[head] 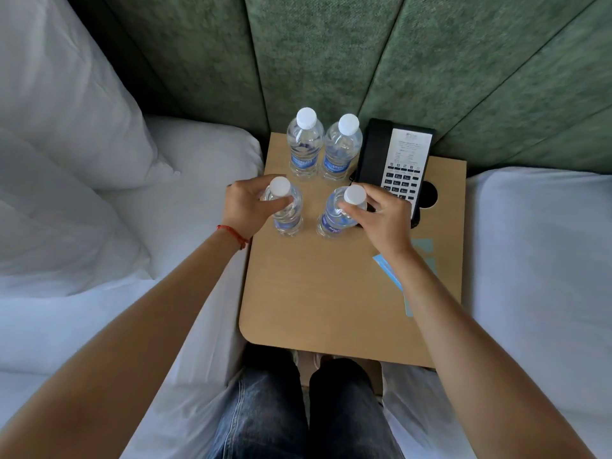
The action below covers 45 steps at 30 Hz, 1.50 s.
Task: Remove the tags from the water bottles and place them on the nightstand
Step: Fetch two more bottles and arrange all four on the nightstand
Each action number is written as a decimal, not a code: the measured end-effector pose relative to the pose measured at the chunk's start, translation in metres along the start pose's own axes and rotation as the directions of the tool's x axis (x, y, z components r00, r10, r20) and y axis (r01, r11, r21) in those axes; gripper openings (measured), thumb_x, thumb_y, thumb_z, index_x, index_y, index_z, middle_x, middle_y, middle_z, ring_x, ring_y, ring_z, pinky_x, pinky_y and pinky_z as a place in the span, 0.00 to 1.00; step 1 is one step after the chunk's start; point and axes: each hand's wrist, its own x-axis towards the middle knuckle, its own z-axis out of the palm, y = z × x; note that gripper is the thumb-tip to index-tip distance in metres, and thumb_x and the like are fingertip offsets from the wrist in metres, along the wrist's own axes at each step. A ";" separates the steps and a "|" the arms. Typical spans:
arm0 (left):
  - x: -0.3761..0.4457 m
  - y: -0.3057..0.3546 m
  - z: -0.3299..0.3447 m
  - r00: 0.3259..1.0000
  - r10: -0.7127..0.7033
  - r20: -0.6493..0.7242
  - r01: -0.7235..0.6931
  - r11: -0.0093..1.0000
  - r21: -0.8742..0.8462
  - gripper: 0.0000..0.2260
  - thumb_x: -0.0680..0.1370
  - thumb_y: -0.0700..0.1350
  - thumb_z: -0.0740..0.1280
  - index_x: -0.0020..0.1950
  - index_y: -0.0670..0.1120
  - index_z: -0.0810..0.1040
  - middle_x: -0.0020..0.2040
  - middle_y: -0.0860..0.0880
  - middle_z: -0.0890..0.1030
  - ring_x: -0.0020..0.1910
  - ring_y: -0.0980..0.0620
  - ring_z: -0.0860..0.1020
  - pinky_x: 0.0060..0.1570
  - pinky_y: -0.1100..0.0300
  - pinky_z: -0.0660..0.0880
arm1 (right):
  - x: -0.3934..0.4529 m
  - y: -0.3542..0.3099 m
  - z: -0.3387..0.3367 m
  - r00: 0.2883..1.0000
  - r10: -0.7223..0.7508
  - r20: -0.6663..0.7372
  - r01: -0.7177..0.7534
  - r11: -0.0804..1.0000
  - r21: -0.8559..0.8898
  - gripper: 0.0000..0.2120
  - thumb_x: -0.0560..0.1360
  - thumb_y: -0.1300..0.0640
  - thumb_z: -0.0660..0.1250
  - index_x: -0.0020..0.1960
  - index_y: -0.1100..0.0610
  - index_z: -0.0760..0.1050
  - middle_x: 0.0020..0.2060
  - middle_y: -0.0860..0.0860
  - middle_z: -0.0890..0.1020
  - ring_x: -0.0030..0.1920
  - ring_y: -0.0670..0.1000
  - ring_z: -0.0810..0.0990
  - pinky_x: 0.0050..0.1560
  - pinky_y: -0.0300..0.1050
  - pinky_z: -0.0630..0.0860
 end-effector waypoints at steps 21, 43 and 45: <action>0.050 0.015 0.013 0.994 0.042 0.098 -0.048 0.997 0.063 0.19 0.67 0.38 0.74 0.57 0.40 0.79 0.55 0.43 0.81 0.54 0.48 0.79 0.58 0.55 0.74 | 0.053 -0.002 0.011 0.996 -0.038 0.083 0.042 0.998 -0.045 0.17 0.67 0.59 0.75 0.54 0.61 0.80 0.50 0.55 0.84 0.52 0.52 0.81 0.55 0.52 0.78; 0.041 0.023 0.010 0.990 0.081 0.112 -0.098 0.984 0.148 0.19 0.67 0.39 0.74 0.57 0.41 0.78 0.54 0.45 0.81 0.52 0.50 0.78 0.56 0.59 0.73 | 0.036 -0.007 0.011 0.997 -0.066 0.043 0.070 0.993 -0.095 0.18 0.70 0.59 0.73 0.57 0.63 0.77 0.53 0.57 0.83 0.54 0.53 0.81 0.57 0.51 0.77; 0.039 0.025 0.013 0.995 0.093 0.048 -0.099 0.983 0.152 0.18 0.67 0.42 0.75 0.55 0.40 0.78 0.52 0.44 0.81 0.50 0.51 0.78 0.54 0.62 0.73 | 0.036 -0.008 0.012 0.997 -0.072 0.037 0.075 0.992 -0.098 0.18 0.69 0.59 0.73 0.57 0.63 0.77 0.52 0.58 0.83 0.54 0.54 0.81 0.57 0.51 0.77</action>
